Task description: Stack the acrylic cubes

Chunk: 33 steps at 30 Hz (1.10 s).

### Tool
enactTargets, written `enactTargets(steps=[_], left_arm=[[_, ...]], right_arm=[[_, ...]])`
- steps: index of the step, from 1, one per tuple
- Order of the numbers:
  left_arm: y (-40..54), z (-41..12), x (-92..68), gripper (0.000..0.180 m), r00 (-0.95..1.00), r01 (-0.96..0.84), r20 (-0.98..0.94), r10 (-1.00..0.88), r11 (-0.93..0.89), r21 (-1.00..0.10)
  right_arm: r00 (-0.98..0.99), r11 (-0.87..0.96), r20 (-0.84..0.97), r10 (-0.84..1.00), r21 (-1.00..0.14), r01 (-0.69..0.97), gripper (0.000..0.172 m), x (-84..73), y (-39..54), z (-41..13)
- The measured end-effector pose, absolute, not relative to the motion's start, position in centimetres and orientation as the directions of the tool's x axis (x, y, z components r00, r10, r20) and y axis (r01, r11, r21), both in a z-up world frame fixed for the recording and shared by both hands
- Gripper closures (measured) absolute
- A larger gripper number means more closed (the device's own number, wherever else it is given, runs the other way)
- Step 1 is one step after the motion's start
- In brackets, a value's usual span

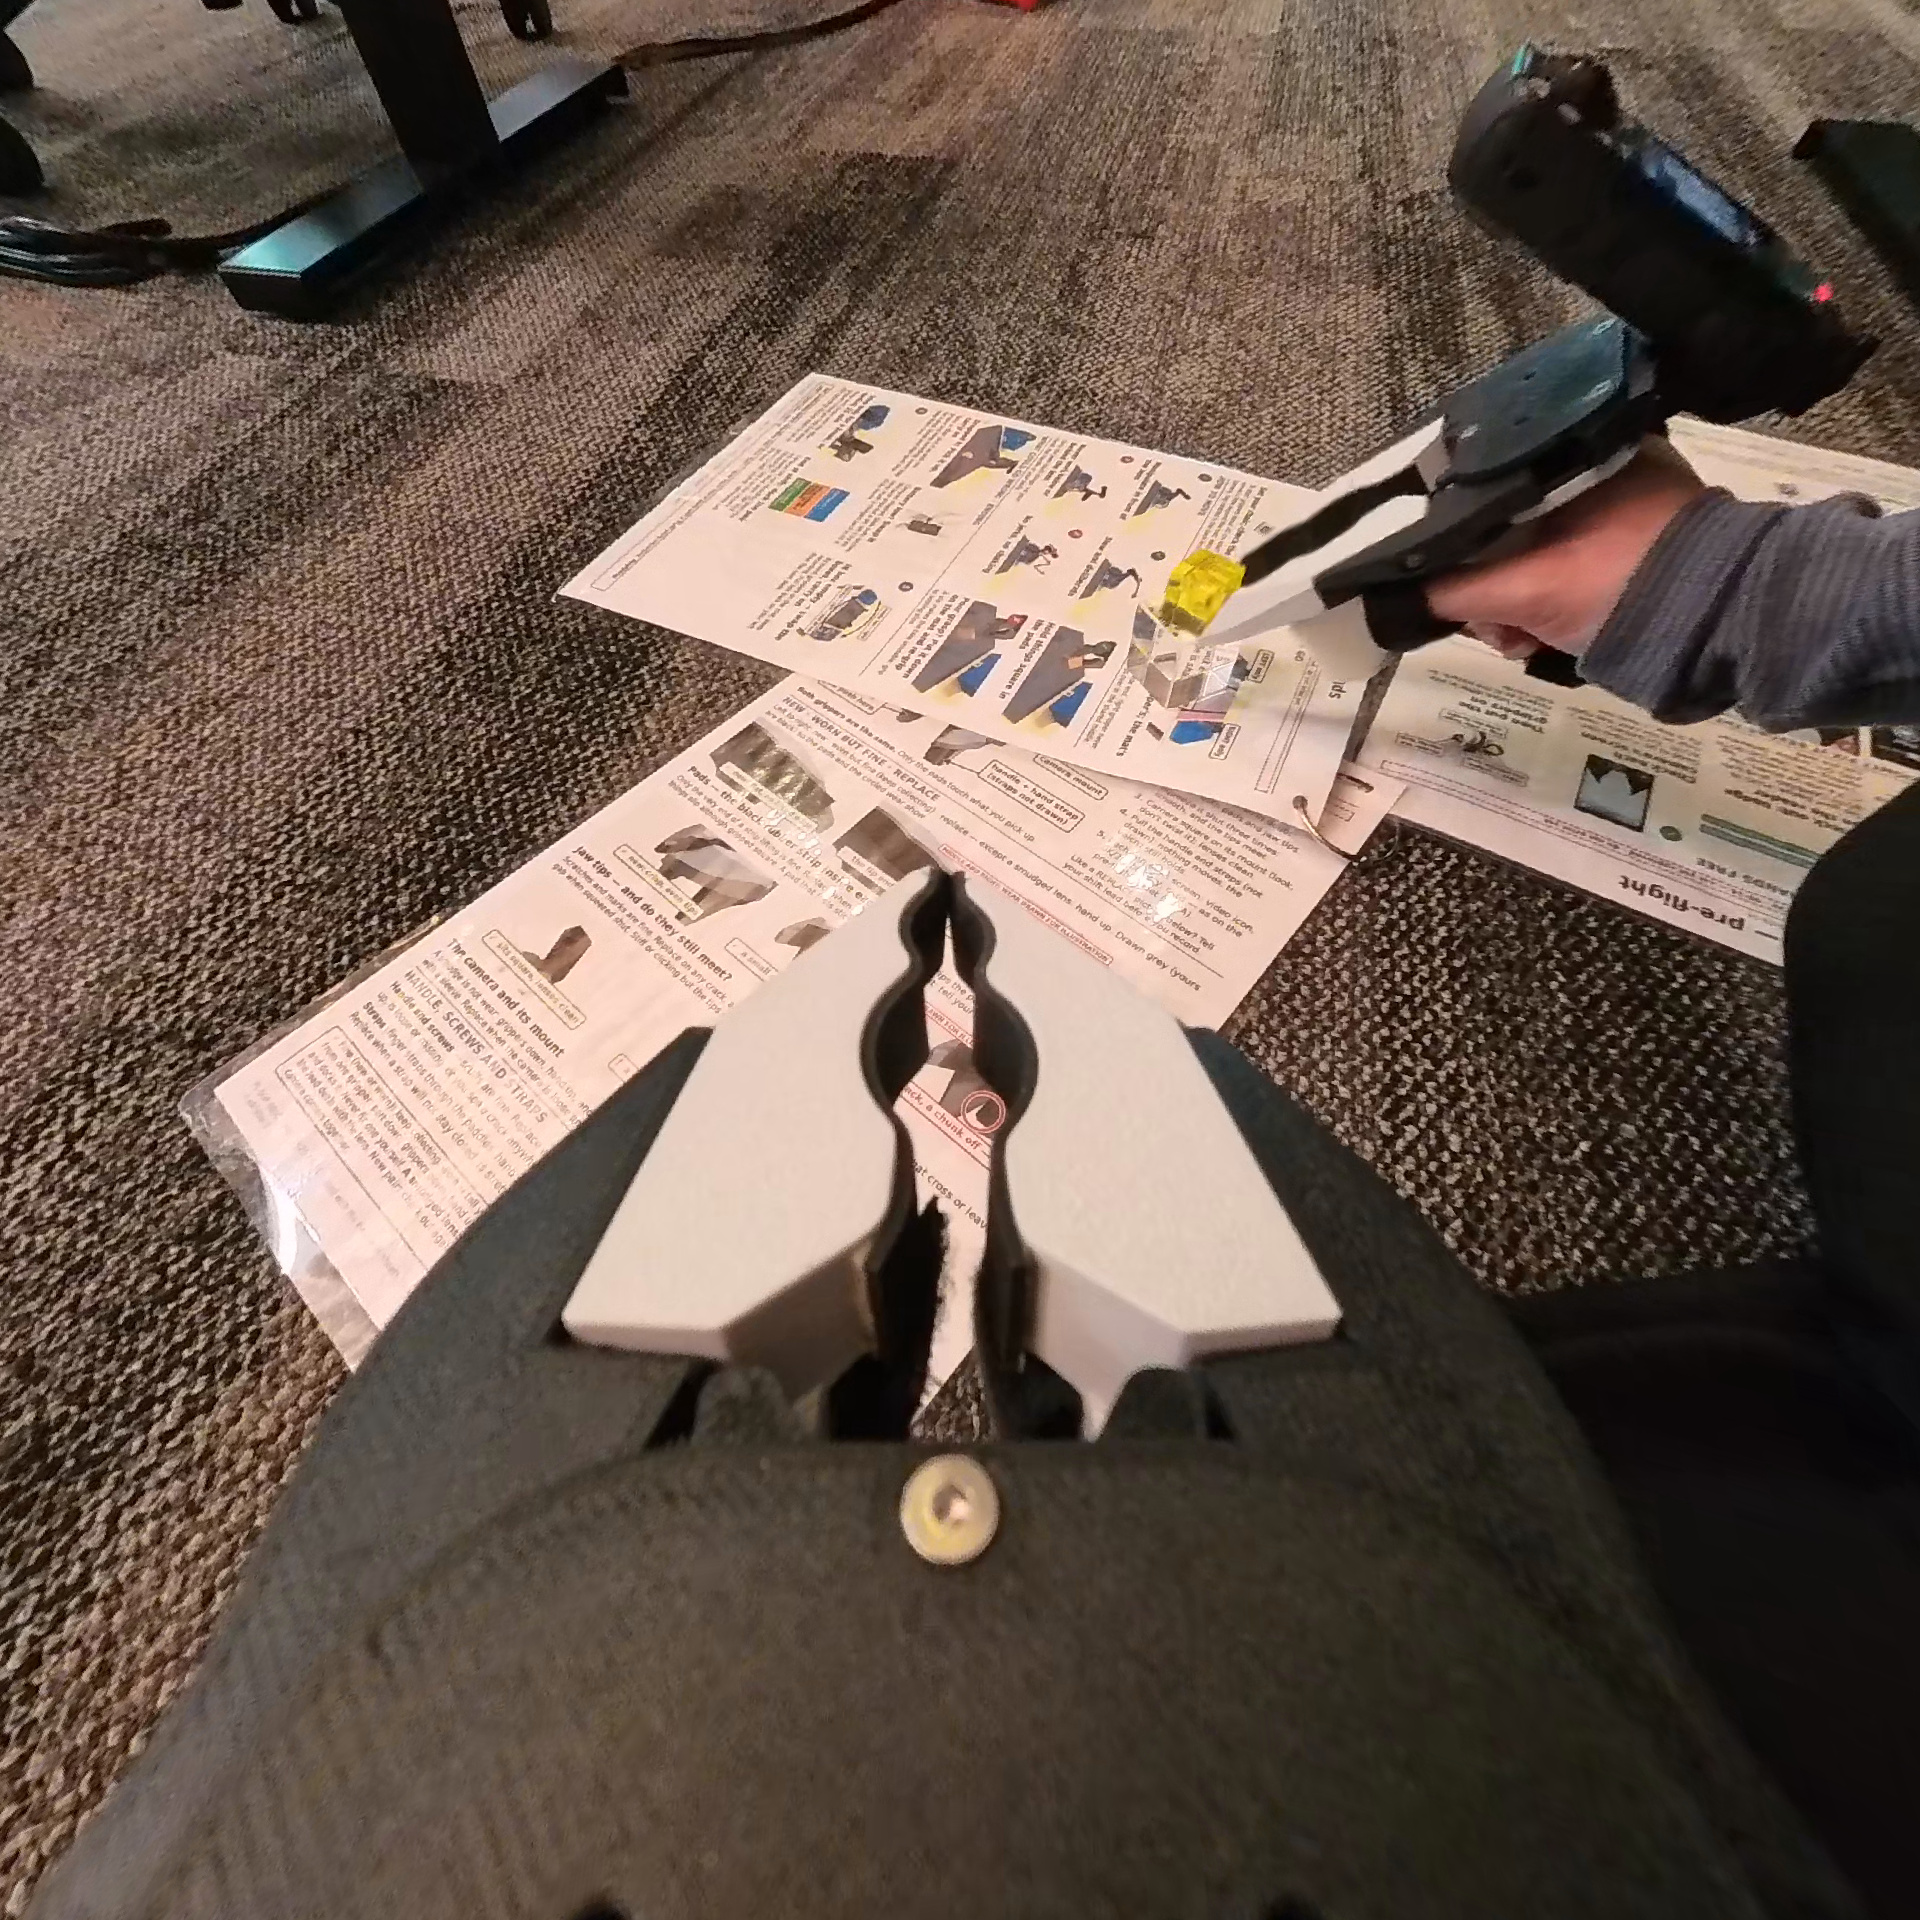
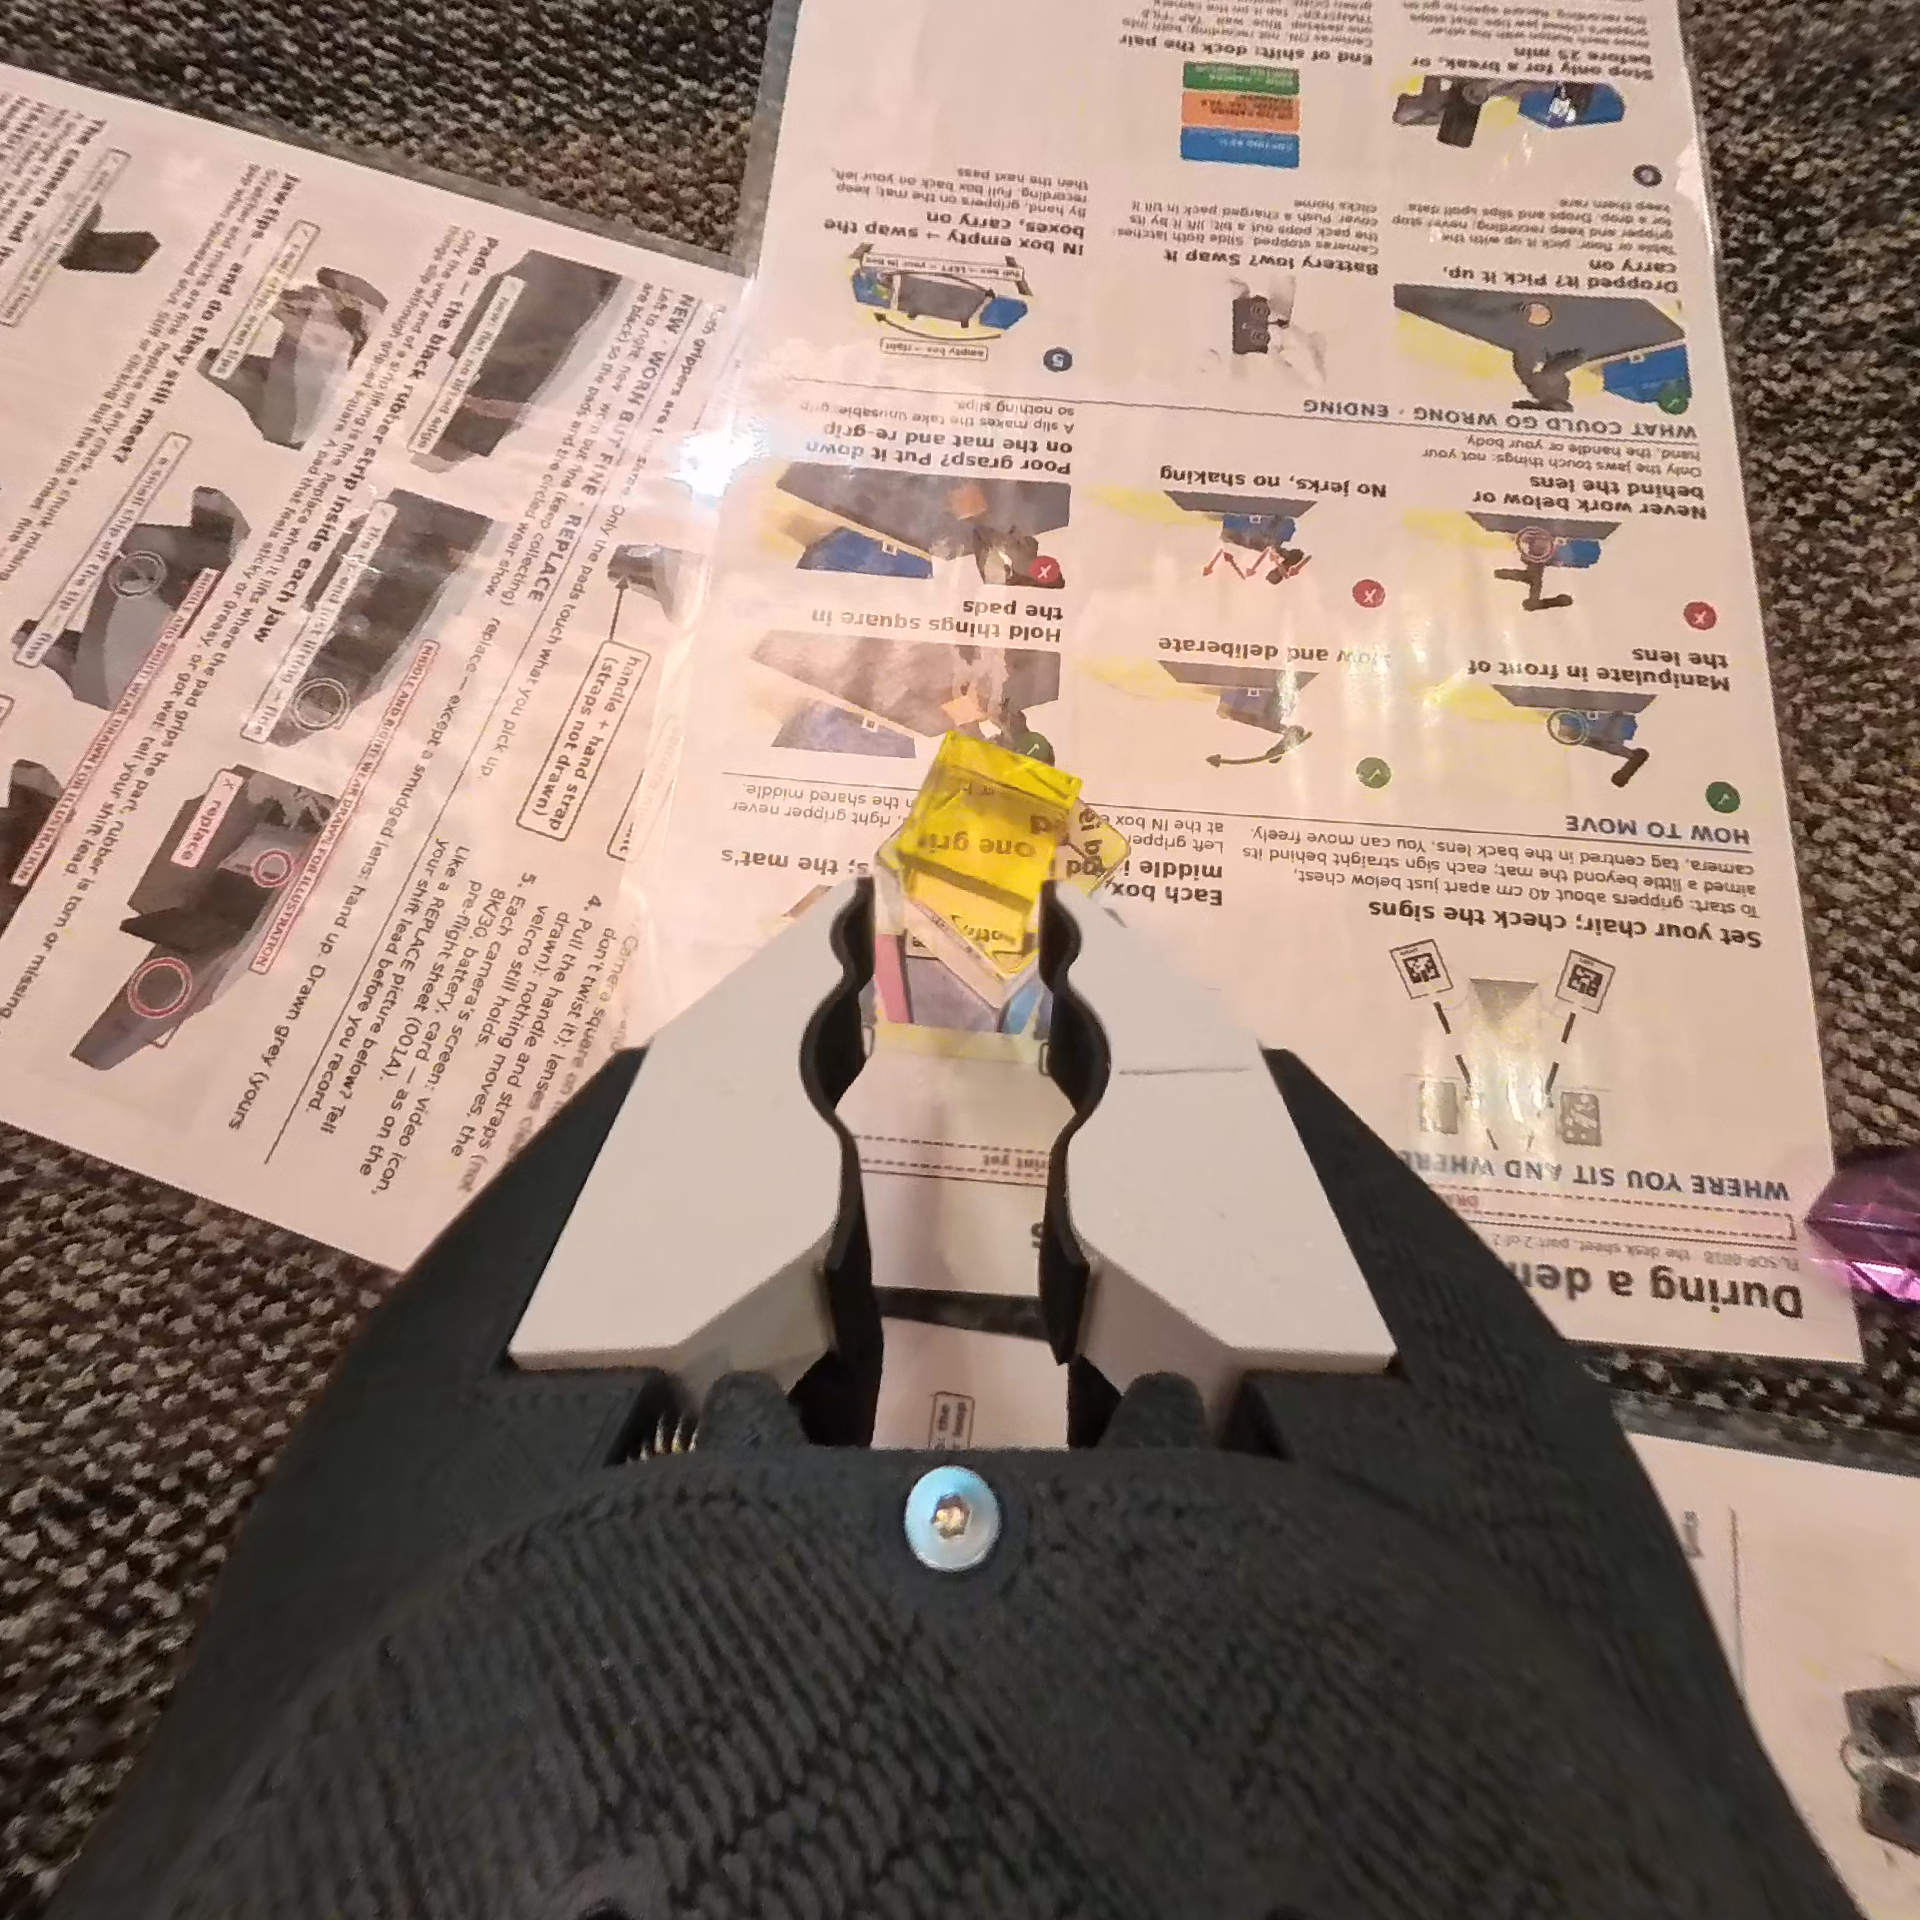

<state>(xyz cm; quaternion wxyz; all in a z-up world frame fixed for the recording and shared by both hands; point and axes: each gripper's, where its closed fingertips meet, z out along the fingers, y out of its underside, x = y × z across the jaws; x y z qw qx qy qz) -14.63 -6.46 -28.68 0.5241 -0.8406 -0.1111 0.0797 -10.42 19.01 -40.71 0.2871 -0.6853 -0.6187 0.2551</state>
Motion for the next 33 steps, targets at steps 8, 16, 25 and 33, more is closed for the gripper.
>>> enactTargets(steps=[8, 16, 25, 33], left_arm=[[-6.6, -28.5, -14.7, 0.18, 0.961, 0.109, -0.012, 0.276, -0.419, -0.901], [-6.5, -28.5, -14.7, 0.18, 0.961, 0.108, -0.012, 0.275, -0.418, -0.902], [-6.5, -28.5, -14.7, 0.18, 0.962, 0.106, -0.014, 0.274, -0.42, -0.901], [-6.5, -28.5, -14.7, 0.18, 0.962, 0.107, -0.013, 0.273, -0.418, -0.902]], right_arm=[[0.14, -0.001, 0.108, 0.984, -0.788, 0.616, 0.129, -9.2, 21.0, -38.2], [0.389, -0.229, 0.068, 0.919, -0.711, 0.665, 0.118, -4.5, 26.3, -42.1], [0.38, -0.272, 0.039, 0.924, -0.631, 0.726, 0.139, -5.3, 25.9, -44.3], [0.204, -0.258, -0.172, 0.964, -0.8, 0.541, 0.14, -10.0, 22.3, -36.7]])
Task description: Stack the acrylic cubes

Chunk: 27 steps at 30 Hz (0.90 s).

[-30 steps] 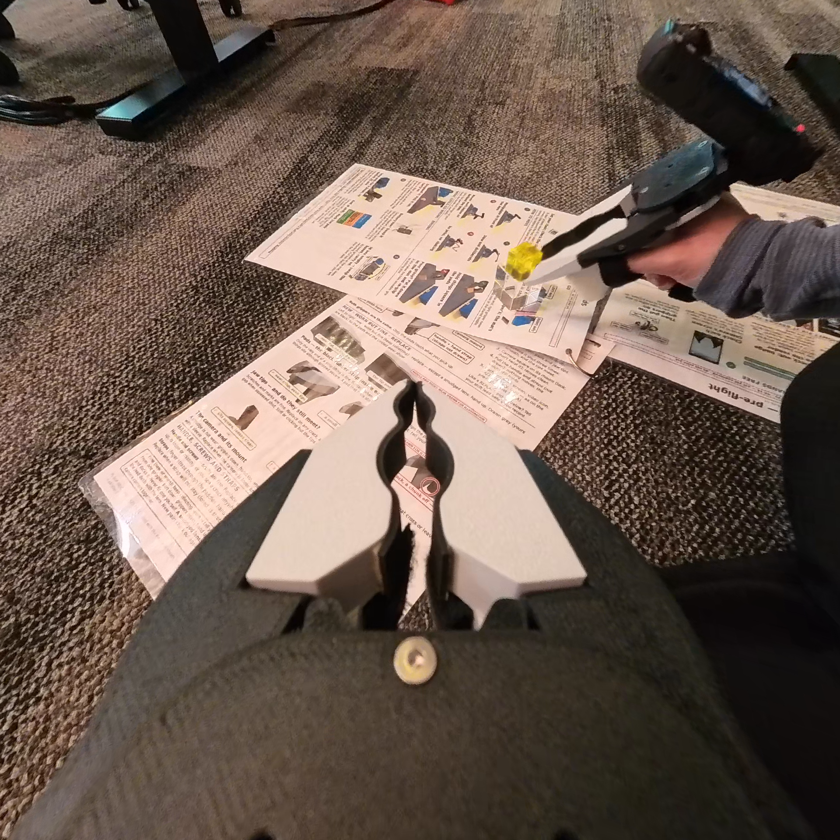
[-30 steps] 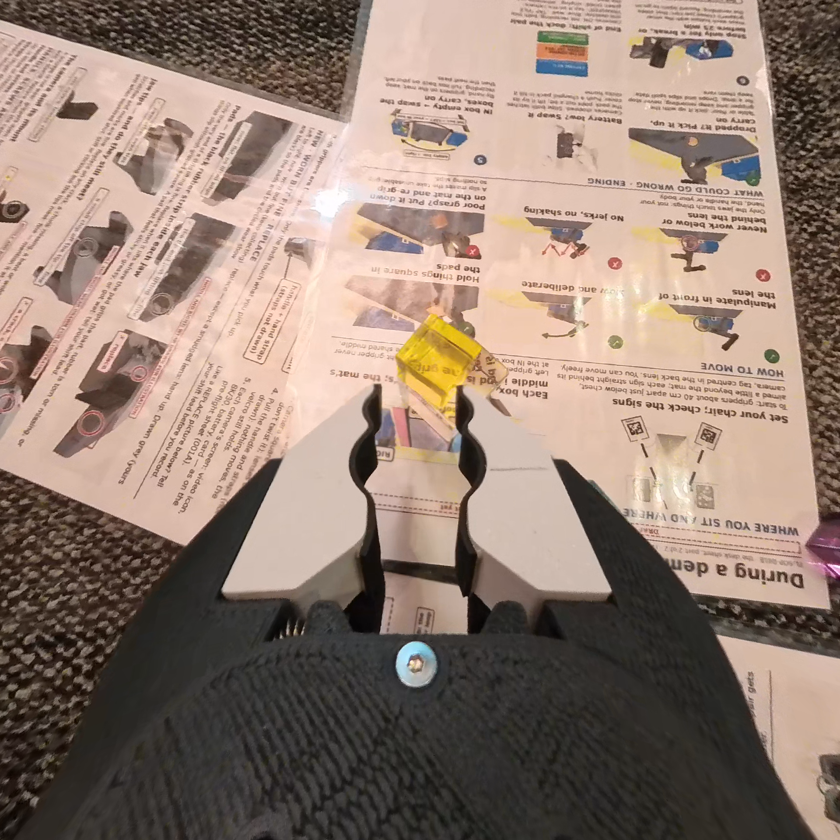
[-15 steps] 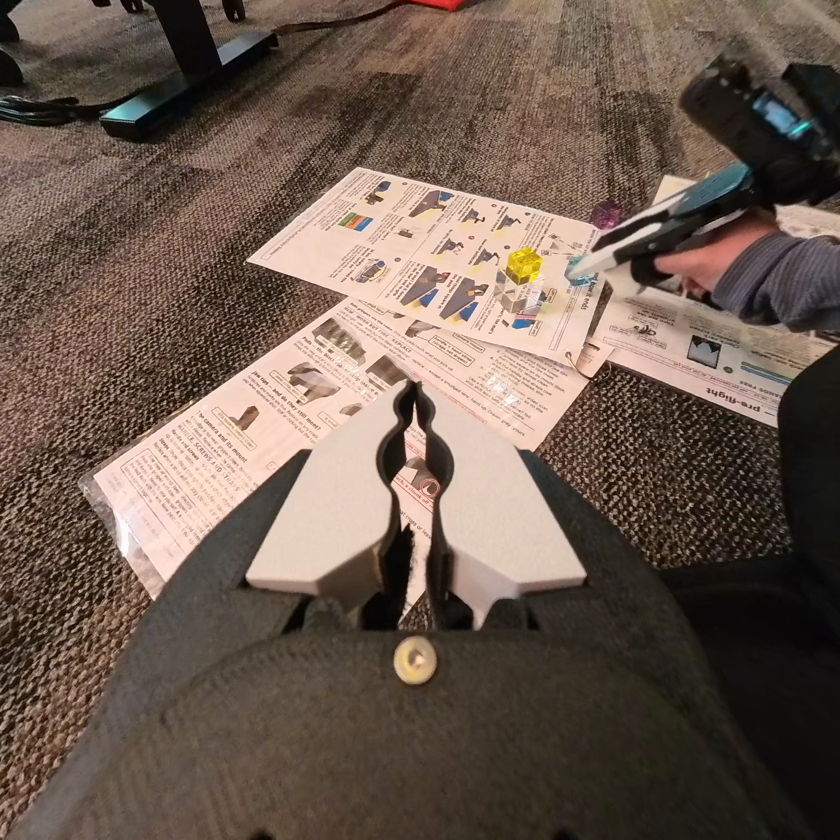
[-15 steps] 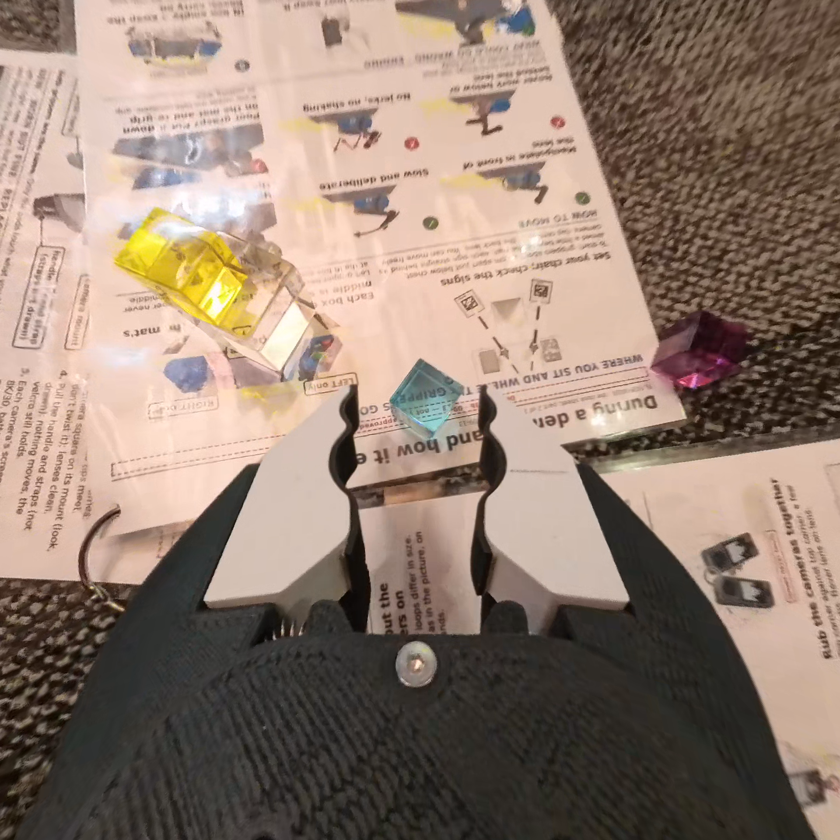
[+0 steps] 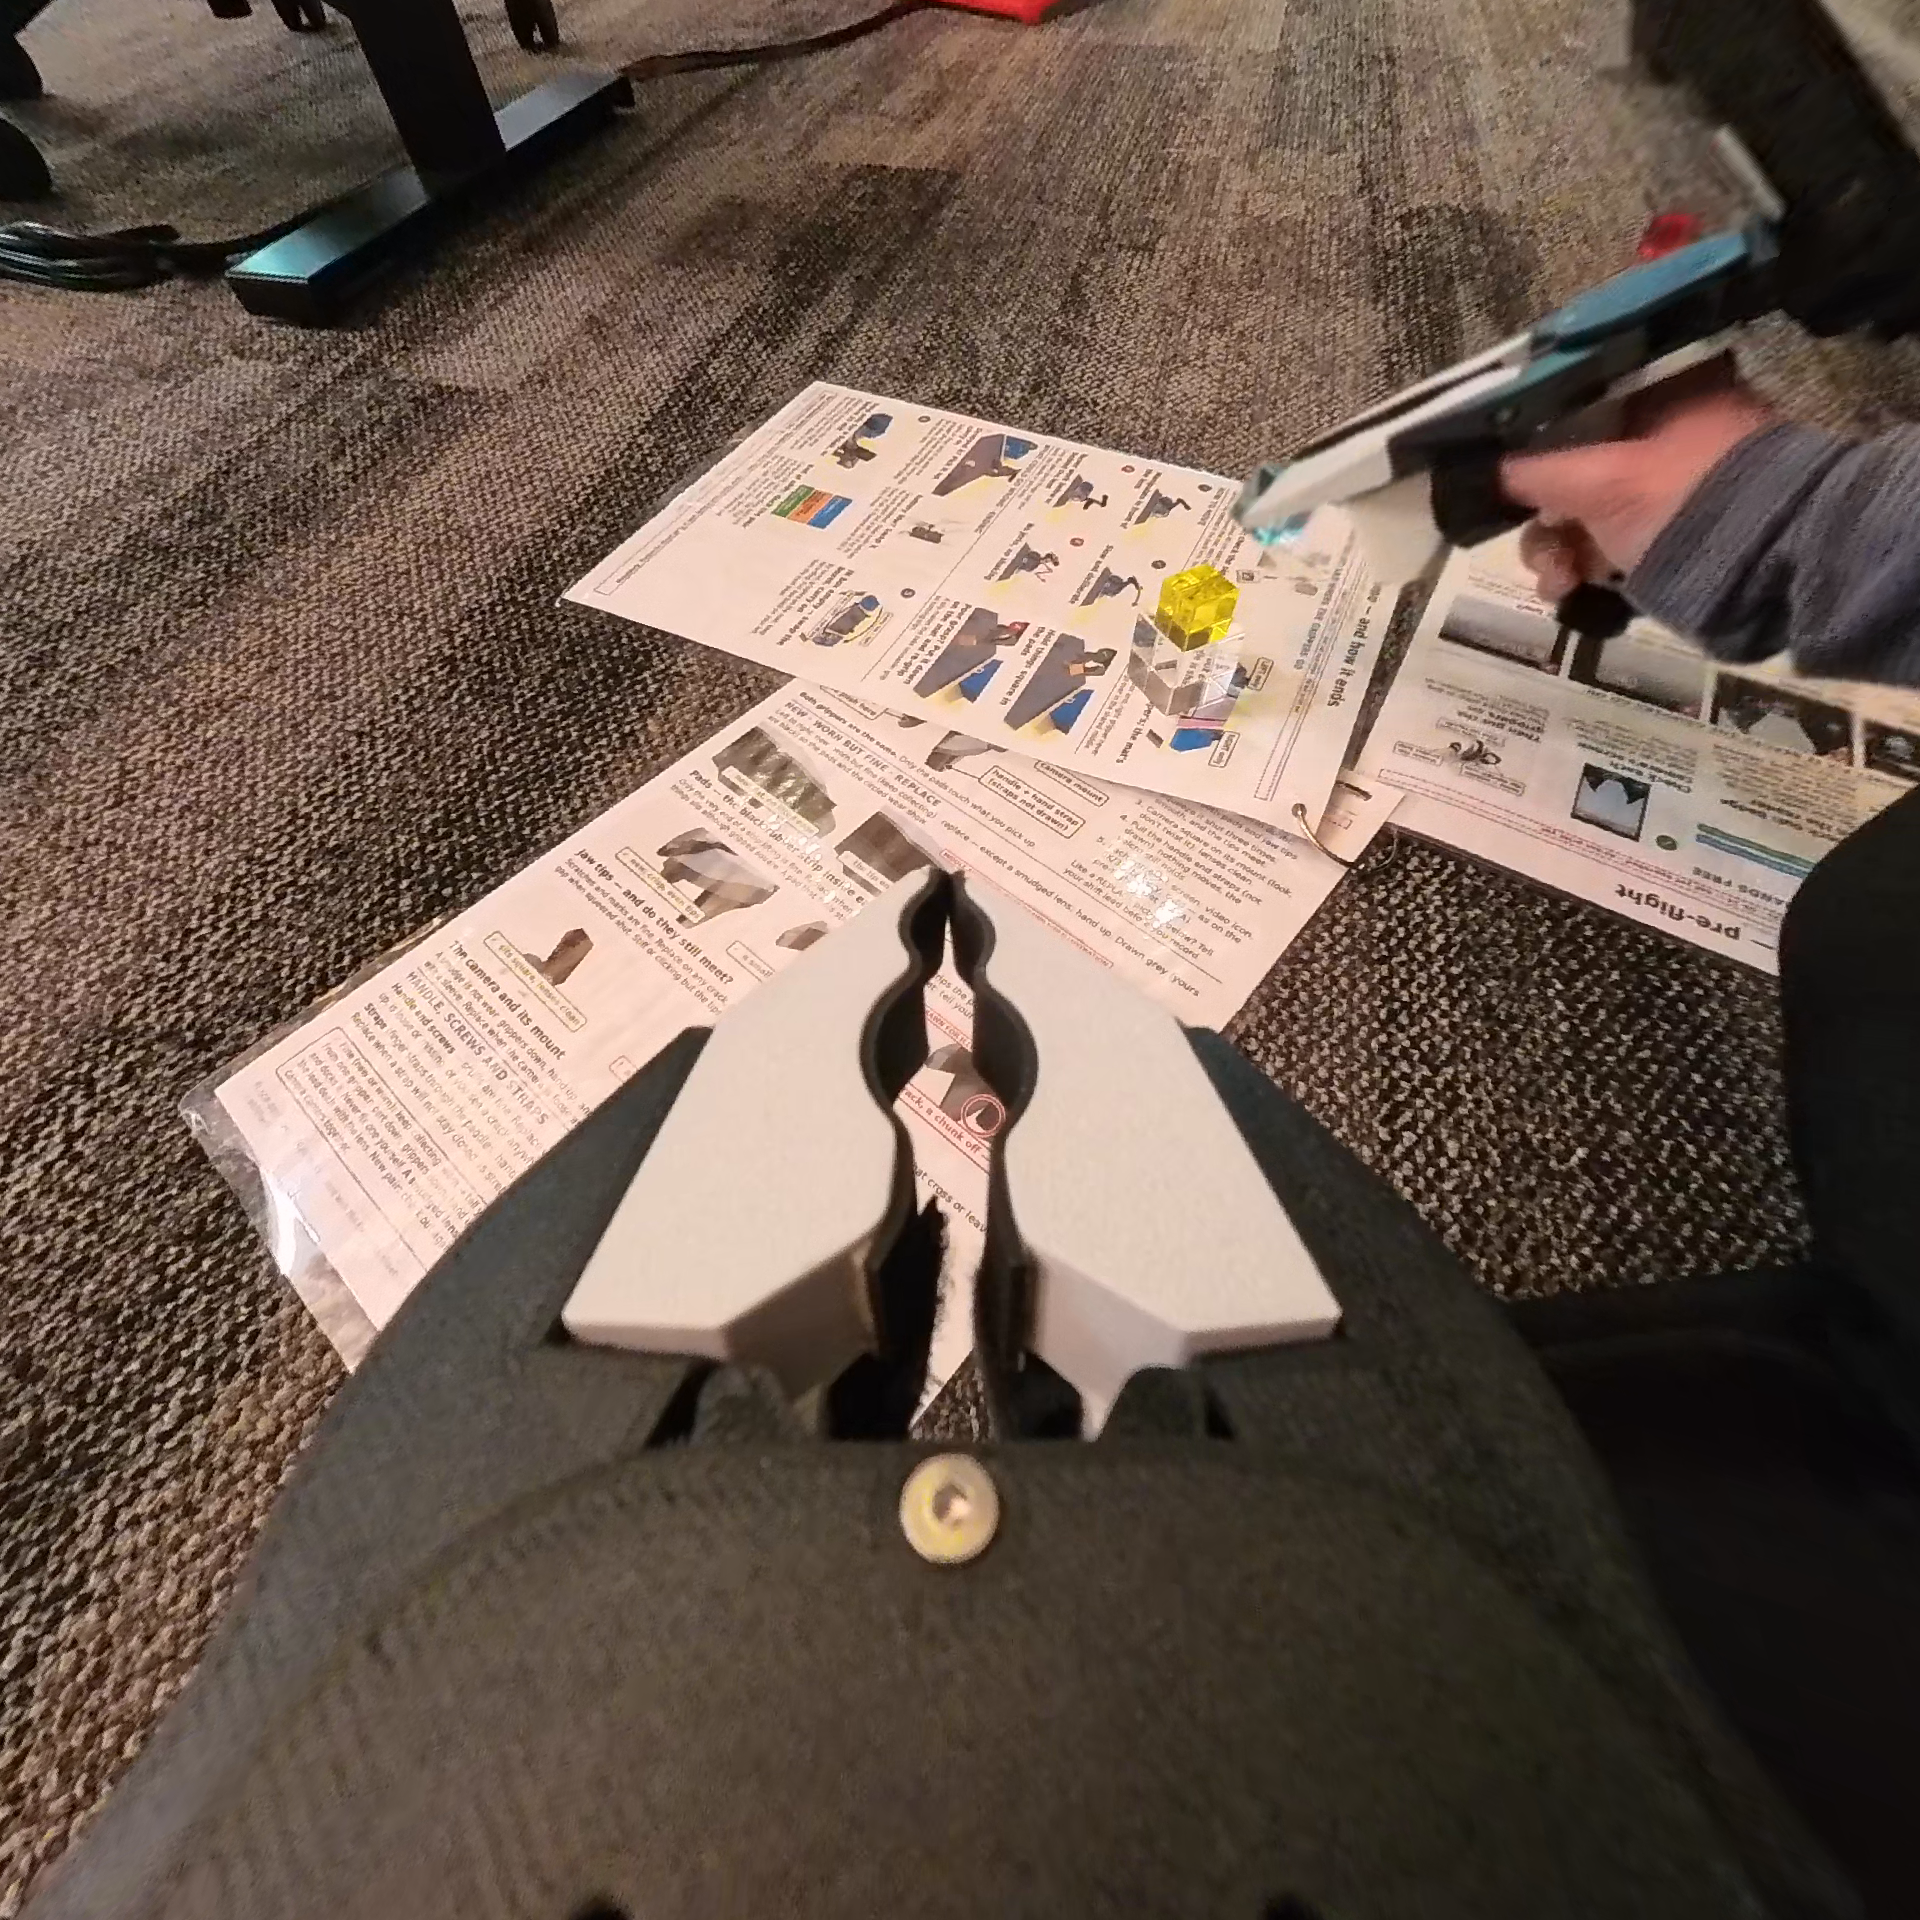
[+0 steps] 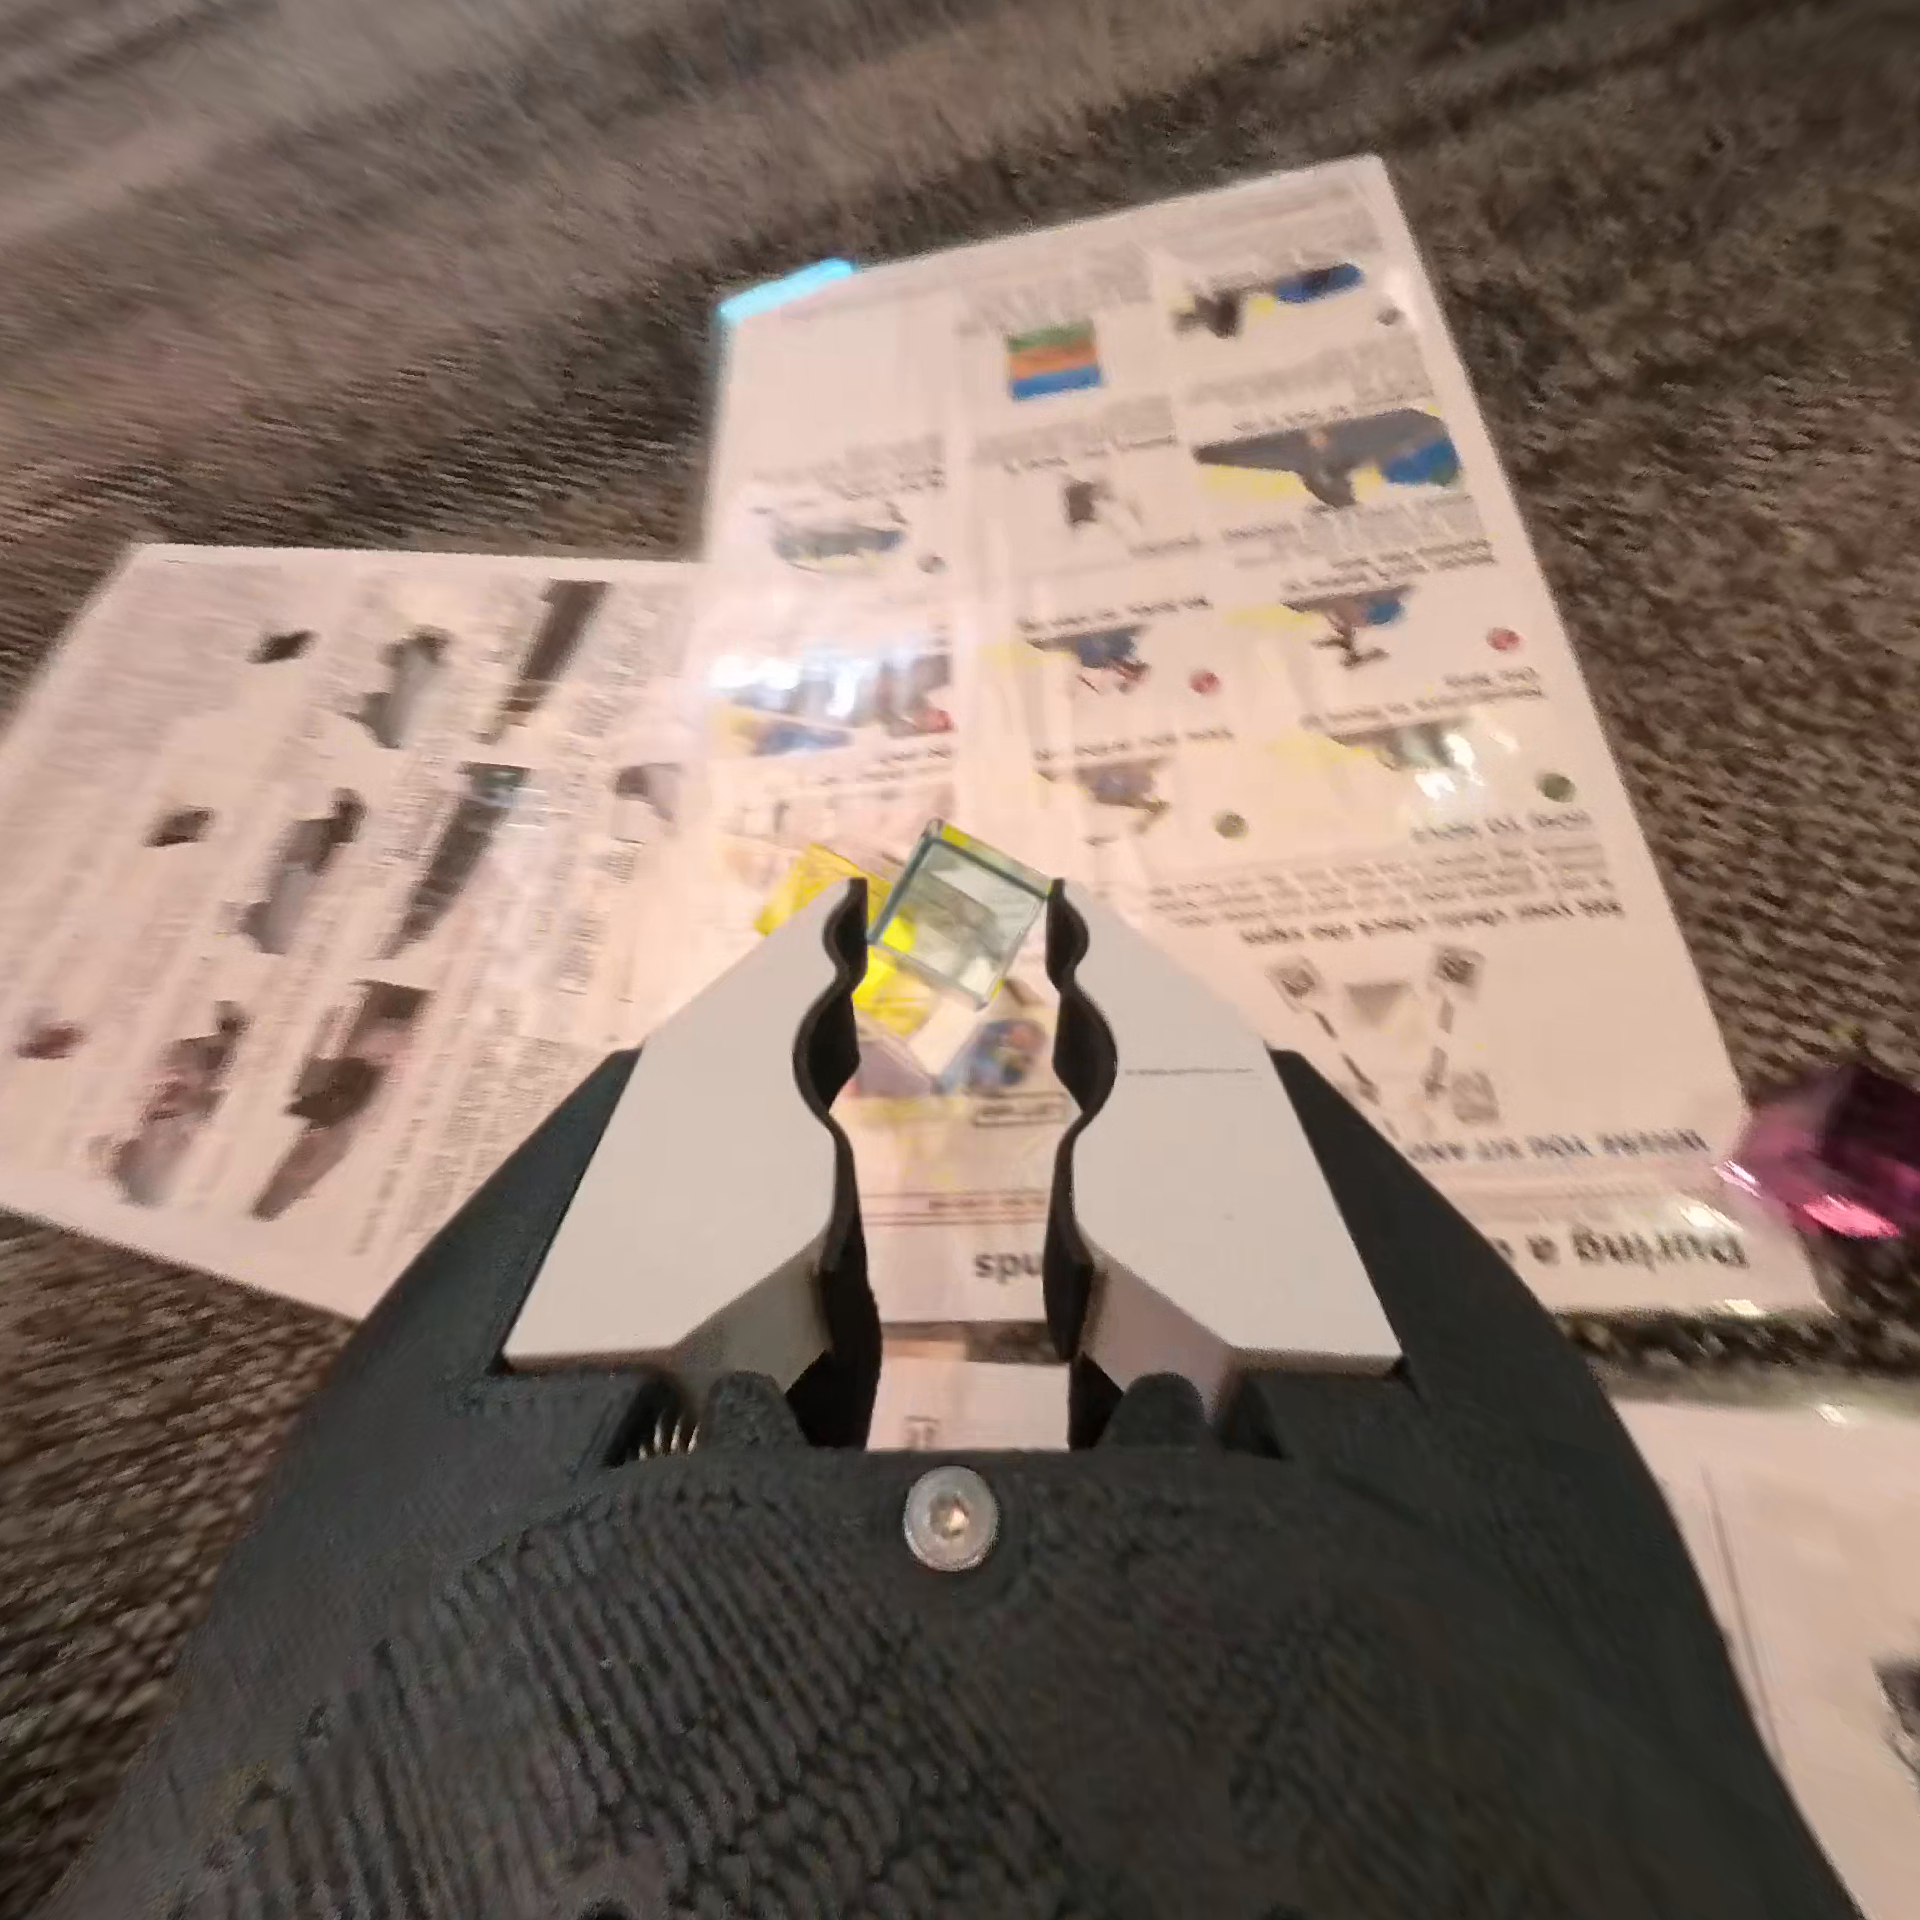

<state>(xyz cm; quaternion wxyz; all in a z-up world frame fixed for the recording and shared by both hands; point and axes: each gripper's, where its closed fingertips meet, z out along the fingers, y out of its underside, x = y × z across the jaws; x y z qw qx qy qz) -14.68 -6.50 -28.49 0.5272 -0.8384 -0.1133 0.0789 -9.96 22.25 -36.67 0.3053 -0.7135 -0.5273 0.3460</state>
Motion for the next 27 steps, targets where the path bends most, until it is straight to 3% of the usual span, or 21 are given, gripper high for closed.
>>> enactTargets(steps=[15, 19, 21, 24, 27], left_arm=[[-6.5, -28.5, -14.7, 0.18, 0.962, 0.105, -0.014, 0.273, -0.418, -0.902], [-6.6, -28.4, -14.7, 0.18, 0.961, 0.111, -0.009, 0.278, -0.413, -0.904], [-6.8, -28.2, -14.8, 0.18, 0.959, 0.118, -0.001, 0.283, -0.403, -0.908], [-6.9, -28.0, -14.9, 0.18, 0.957, 0.128, 0.011, 0.29, -0.389, -0.912], [-6.8, -28.0, -14.9, 0.18, 0.958, 0.127, 0.01, 0.286, -0.391, -0.912]], right_arm=[[0.057, -0.013, 0.034, 0.998, -0.736, 0.677, 0.14, -12.0, 18.9, -38.2], [0.026, -0.04, -0.03, 0.999, -0.786, 0.617, 0.092, -11.8, 17.8, -37.2], [0.031, -0.027, -0.013, 0.999, -0.838, 0.545, 0.089, -10.9, 18.3, -36.2], [0.221, -0.051, 0.064, 0.973, -0.878, 0.477, 0.089, -8.2, 23.2, -36.0], [0.552, -0.249, 0.038, 0.833, -0.865, 0.435, 0.1, -3.9, 30.7, -37.5]])
